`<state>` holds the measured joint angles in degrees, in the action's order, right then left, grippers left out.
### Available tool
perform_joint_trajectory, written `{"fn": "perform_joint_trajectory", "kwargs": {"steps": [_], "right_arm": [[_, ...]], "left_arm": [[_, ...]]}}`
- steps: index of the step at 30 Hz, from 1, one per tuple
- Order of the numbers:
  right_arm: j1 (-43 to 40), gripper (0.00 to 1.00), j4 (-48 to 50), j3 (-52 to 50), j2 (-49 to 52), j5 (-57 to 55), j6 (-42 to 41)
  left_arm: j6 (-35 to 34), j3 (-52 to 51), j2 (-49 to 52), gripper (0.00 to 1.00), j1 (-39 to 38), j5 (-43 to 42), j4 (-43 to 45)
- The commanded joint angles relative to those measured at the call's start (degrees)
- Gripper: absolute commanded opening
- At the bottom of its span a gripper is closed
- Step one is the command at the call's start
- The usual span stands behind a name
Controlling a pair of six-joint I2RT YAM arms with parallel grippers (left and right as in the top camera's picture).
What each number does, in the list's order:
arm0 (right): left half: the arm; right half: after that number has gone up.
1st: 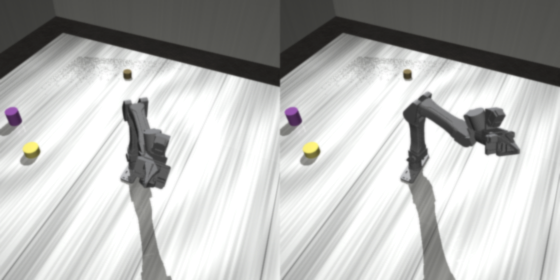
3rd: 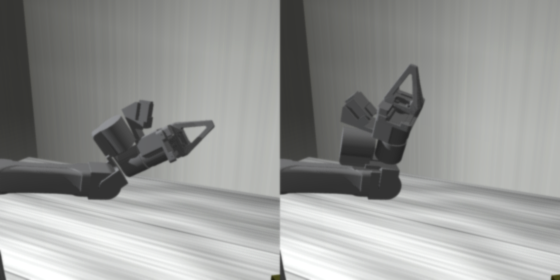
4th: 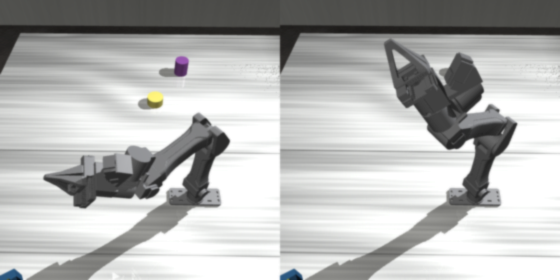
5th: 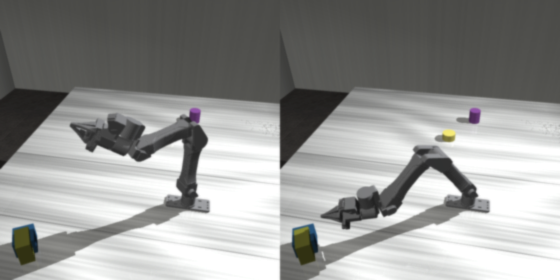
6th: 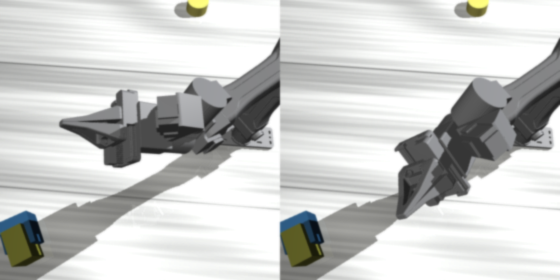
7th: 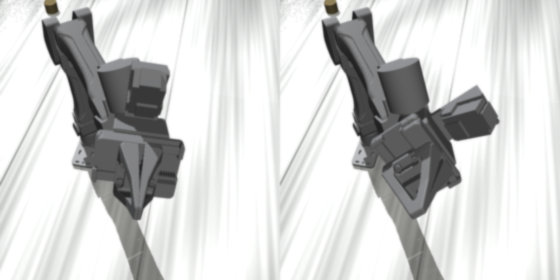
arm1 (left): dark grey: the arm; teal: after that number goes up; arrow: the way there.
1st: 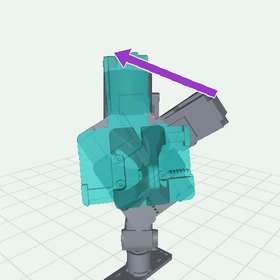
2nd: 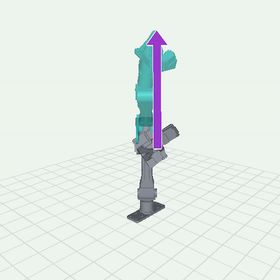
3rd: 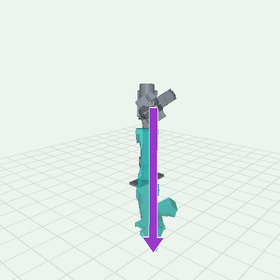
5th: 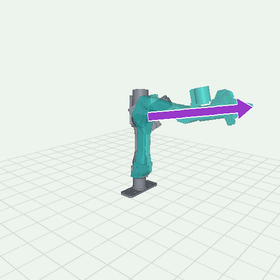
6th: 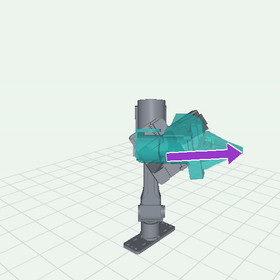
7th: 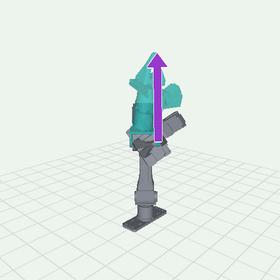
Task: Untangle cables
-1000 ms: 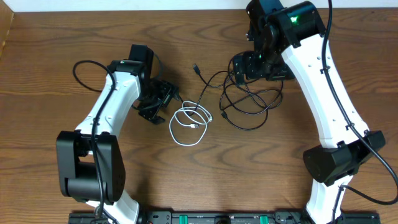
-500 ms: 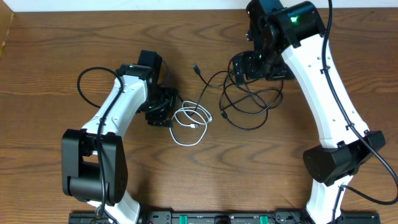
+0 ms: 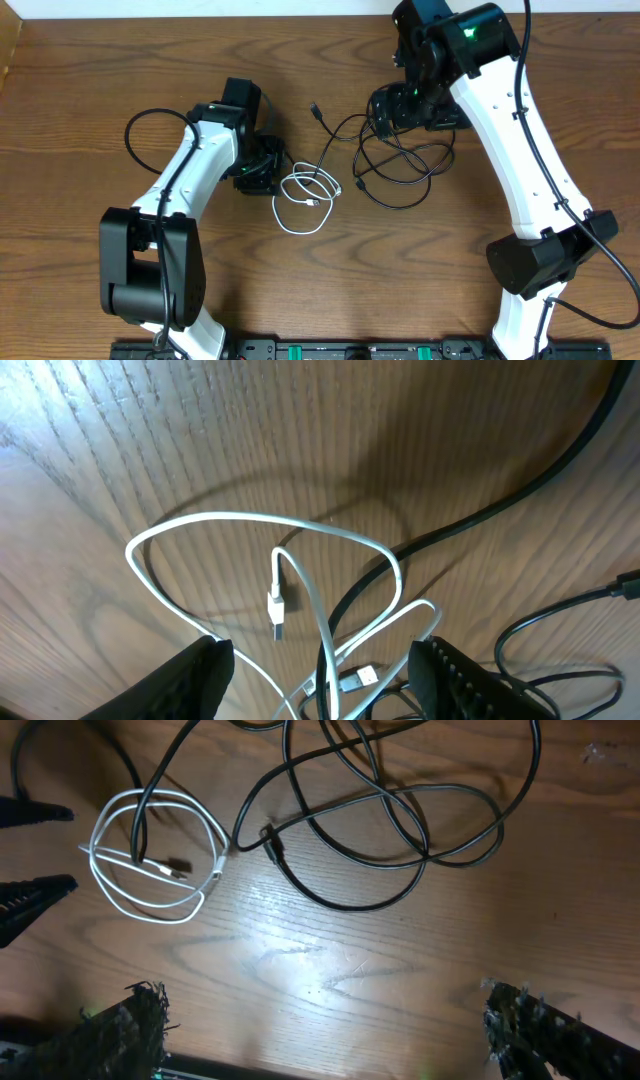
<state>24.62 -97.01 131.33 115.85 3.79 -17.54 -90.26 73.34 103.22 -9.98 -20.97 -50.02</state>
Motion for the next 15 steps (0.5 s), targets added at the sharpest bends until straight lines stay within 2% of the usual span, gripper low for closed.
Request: {"fn": "perform_joint_trajectory", "kwargs": {"steps": [1, 4, 12, 15], "right_arm": [[0.2, 0.99, -0.1, 0.1, -0.4, -0.4, -0.6], [0.4, 0.99, -0.1, 0.1, -0.4, -0.4, -0.6], [0.4, 0.99, -0.1, 0.1, -0.4, -0.4, -0.6], [0.5, 0.99, -0.1, 0.1, -0.4, -0.4, -0.6]], "left_arm": [[-2.8, -0.5, 0.7, 0.62, -1.7, 1.5, -0.2], [-4.8, -0.5, 1.3, 0.61, -2.6, 2.3, 0.3], [-4.8, -0.5, 2.9, 0.53, -2.6, 2.7, 0.3], [-4.8, -0.5, 3.9, 0.43, -2.6, 2.6, 0.5]]}}
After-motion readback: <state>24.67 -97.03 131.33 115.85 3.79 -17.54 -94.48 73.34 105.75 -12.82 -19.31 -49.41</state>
